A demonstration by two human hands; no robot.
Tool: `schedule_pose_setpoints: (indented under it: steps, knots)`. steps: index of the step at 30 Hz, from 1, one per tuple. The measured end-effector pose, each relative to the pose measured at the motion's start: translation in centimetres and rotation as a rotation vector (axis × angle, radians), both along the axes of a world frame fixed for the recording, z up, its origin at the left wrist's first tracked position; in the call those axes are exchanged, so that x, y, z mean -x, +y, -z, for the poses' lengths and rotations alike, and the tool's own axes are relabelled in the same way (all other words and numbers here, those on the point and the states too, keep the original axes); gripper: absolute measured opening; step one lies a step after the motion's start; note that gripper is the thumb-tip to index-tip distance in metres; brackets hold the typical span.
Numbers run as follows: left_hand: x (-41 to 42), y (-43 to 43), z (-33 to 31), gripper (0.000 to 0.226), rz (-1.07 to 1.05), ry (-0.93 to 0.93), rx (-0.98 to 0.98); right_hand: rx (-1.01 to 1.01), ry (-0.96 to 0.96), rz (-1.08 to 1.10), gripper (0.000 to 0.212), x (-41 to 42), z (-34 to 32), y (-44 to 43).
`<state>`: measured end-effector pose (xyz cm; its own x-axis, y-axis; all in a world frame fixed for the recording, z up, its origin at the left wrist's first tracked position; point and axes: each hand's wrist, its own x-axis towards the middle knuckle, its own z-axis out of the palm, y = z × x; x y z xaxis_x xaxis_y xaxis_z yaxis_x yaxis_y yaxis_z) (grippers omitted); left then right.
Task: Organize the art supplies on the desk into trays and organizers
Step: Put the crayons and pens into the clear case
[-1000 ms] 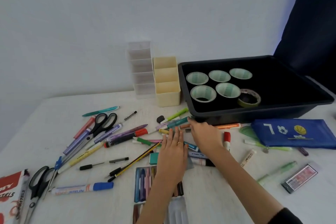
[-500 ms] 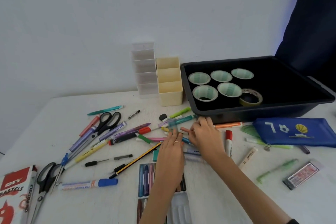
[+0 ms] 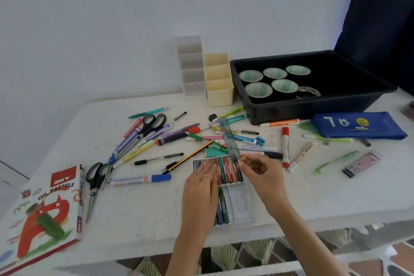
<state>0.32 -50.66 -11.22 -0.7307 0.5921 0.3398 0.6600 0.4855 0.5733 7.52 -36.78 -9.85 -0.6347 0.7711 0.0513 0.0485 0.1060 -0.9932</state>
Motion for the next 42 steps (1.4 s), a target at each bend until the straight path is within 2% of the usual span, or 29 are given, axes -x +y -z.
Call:
schedule_pose_setpoints:
  steps: [4, 8, 12, 16, 20, 28, 32, 34, 38, 42]
  knots:
    - [-1.5, -2.1, -0.4, 0.058, 0.114, -0.076, 0.075, 0.122, 0.063, -0.02, 0.013, -2.0, -0.5, -2.0]
    - [-1.3, -3.7, -0.3, 0.1, 0.301, -0.149, 0.298, -0.037, -0.055, -0.166, 0.031, -3.4, -0.4, -3.3]
    - [-1.1, -4.0, 0.4, 0.095, 0.337, -0.171, 0.265, -0.299, -0.164, -0.192, 0.021, -3.7, 0.3, -4.1]
    - [-1.0, -3.8, 1.3, 0.111, 0.349, -0.157, 0.248, -0.457, -0.203, -0.193, 0.025, -3.4, 1.0, -4.5]
    - [-0.8, -3.6, 1.8, 0.119, 0.331, -0.148, 0.257, -0.528, -0.256, -0.178, 0.027, -2.8, 1.2, -4.5]
    - [-0.7, -3.4, 2.0, 0.119, 0.319, -0.13, 0.297, -0.708, -0.413, -0.222, 0.022, -2.4, 1.3, -4.6]
    - [-0.8, -3.5, 1.5, 0.124, 0.311, -0.125, 0.333, -0.703, -0.487, -0.236, 0.022, -2.3, 0.9, -4.6]
    - [-0.9, -3.7, 0.9, 0.117, 0.328, -0.138, 0.325, -0.656, -0.512, -0.258, 0.02, -2.3, 0.4, -4.4]
    - [-1.0, -3.7, -0.6, 0.075, 0.255, -0.211, 0.126, -0.562, -0.597, -0.366, 0.017, -1.6, -1.6, -3.1]
    - [0.3, -2.7, -1.4, 0.055, 0.127, -0.239, -0.029, -0.518, -0.581, -0.277, 0.019, 1.3, -3.6, -1.7]
